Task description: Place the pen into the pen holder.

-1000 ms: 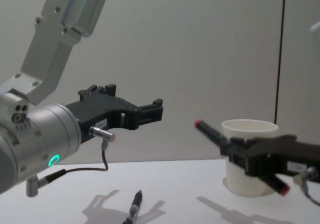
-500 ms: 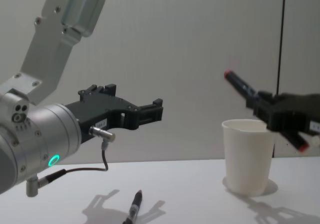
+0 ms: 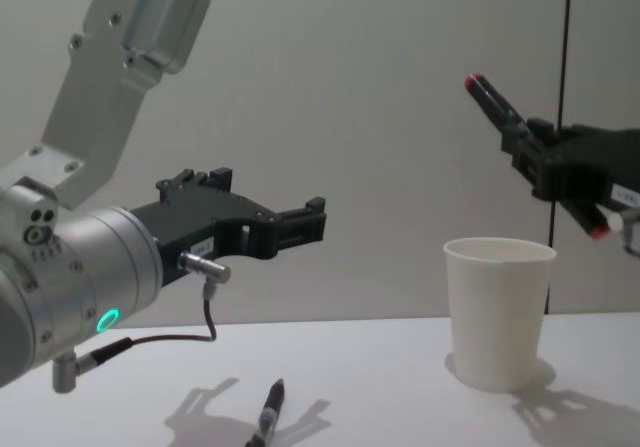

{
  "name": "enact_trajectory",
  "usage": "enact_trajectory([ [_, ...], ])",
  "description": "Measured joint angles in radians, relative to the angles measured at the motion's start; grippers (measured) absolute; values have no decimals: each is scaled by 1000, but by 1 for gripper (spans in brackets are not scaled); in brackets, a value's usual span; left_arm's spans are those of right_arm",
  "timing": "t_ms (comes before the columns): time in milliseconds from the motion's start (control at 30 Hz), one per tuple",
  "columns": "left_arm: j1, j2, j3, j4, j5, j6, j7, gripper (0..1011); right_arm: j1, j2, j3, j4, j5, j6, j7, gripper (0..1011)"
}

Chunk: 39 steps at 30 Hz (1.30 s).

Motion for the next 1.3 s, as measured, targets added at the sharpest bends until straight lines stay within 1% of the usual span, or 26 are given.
enact_trajectory([
  [267,0,0,0,0,0,0,0,1001,56,-30,-1,66,-21,-34,-7,177],
  [533,0,0,0,0,0,0,0,1001,108,-61,-8,134,-44,-56,-10,177],
  [667,0,0,0,0,0,0,0,1001,122,-70,-11,154,-53,-63,-10,177],
  [933,0,0,0,0,0,0,0,1001,156,-89,-17,218,-80,-86,-7,177],
  [1067,0,0,0,0,0,0,0,1001,171,-96,-18,249,-94,-105,-6,178],
  [1200,0,0,0,0,0,0,0,1001,188,-103,-19,286,-112,-138,-5,177],
  [1233,0,0,0,0,0,0,0,1001,188,-103,-19,286,-112,-138,-5,177],
  [1300,0,0,0,0,0,0,0,1001,199,-107,-19,310,-123,-164,-6,177],
])
